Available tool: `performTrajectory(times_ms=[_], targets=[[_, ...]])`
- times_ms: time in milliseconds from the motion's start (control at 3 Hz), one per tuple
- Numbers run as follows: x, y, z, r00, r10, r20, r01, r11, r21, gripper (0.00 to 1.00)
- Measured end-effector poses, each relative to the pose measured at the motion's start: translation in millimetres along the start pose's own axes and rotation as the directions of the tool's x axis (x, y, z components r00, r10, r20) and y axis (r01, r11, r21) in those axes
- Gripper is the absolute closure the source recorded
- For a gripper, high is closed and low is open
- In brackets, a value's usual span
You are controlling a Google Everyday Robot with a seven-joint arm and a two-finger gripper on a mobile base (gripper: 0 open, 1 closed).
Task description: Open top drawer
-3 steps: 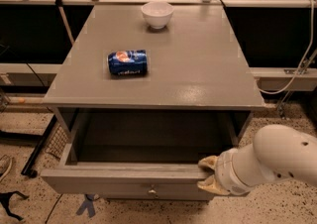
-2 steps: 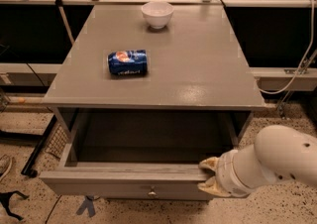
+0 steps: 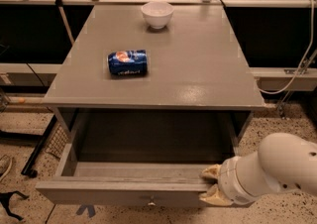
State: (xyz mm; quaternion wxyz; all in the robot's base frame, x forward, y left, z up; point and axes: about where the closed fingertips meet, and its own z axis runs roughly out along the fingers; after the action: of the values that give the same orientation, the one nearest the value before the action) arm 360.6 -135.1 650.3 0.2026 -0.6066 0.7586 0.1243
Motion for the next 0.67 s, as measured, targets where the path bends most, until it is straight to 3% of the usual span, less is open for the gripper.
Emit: performTrajectory(times_ms=[667], targets=[[-1.2, 0.7, -1.8, 1.000, -0.005, -0.004, 0.005, 1.0000, 0.003, 0.56]])
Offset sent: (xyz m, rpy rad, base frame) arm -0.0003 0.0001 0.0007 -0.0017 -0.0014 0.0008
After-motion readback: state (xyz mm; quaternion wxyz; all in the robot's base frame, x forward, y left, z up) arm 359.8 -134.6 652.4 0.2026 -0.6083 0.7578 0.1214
